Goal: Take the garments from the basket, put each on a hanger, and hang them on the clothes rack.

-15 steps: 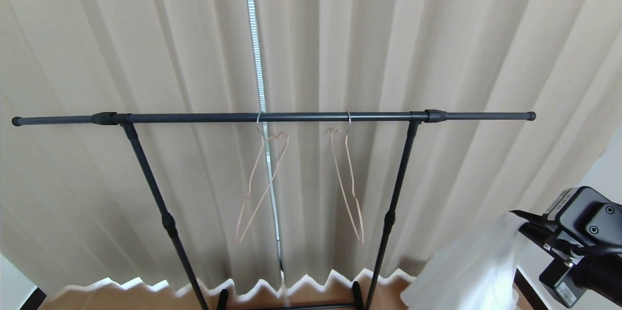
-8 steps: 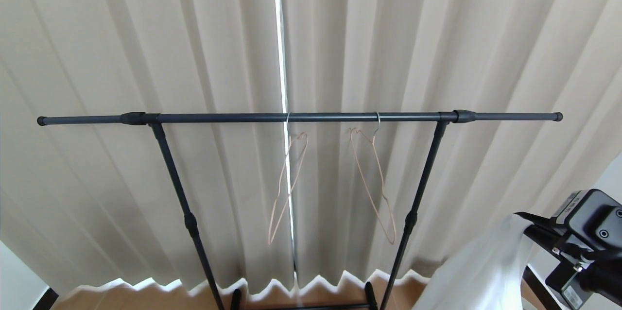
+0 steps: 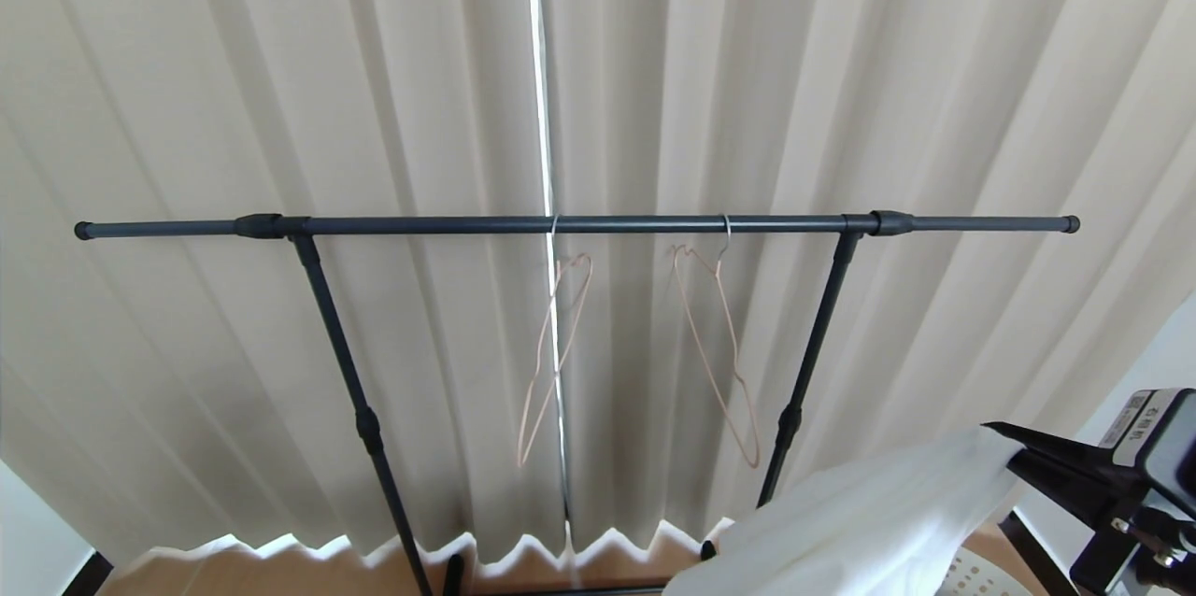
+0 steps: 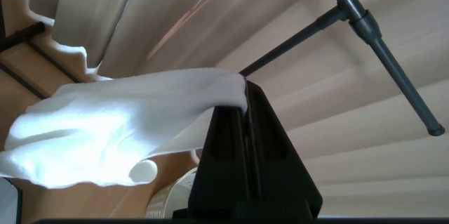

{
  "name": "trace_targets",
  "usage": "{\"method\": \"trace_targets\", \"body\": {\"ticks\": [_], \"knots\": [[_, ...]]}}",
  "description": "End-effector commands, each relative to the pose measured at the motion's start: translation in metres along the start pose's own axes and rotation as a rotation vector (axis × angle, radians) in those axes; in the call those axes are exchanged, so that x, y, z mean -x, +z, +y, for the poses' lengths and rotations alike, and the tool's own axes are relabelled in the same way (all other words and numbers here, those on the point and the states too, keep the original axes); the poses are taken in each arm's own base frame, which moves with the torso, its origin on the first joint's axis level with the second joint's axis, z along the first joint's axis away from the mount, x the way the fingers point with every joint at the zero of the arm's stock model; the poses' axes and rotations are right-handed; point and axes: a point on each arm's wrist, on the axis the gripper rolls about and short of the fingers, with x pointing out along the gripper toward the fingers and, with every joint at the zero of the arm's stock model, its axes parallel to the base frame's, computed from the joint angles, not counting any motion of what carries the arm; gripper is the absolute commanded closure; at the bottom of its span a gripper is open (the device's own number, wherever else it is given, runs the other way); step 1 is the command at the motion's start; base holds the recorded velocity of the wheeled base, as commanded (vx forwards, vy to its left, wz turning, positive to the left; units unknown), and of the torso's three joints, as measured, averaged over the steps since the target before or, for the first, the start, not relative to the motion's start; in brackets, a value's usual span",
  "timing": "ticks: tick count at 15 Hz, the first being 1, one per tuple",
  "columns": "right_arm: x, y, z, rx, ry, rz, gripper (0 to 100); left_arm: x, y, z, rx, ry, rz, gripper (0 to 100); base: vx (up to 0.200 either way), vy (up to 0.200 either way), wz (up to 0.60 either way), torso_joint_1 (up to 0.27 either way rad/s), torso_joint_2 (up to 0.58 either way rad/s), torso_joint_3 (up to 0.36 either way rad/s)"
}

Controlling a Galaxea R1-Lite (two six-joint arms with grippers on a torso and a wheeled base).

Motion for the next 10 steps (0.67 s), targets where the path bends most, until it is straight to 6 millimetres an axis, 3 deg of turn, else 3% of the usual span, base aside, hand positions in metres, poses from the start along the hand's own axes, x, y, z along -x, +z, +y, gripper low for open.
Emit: {"method": "trace_targets", "body": {"ticks": [1, 2, 5, 10], "knots": [[0.0006, -0.0010, 0.0005, 0.001, 0.004, 0.003, 100, 0.0000, 0.0001, 0.0000, 0.001, 0.000, -0.001, 0, 0.000, 0.000, 0.00, 0.000, 0.00, 0.000], [0.0009, -0.0025, 0.0019, 0.006, 0.010, 0.007, 100, 0.0000, 0.0001, 0.0000, 0.001, 0.000, -0.001, 0, 0.000, 0.000, 0.00, 0.000, 0.00, 0.000], [0.0006, -0.0060, 0.0043, 0.011, 0.015, 0.013, 100, 0.0000, 0.0001, 0.0000, 0.001, 0.000, -0.001, 0, 0.000, 0.000, -0.60, 0.002, 0.00, 0.004], [0.0003, -0.0050, 0.0036, 0.050, 0.011, 0.008, 100, 0.0000, -0.0001, 0.0000, 0.002, 0.000, 0.001, 0, 0.000, 0.000, 0.00, 0.000, 0.00, 0.000]]}}
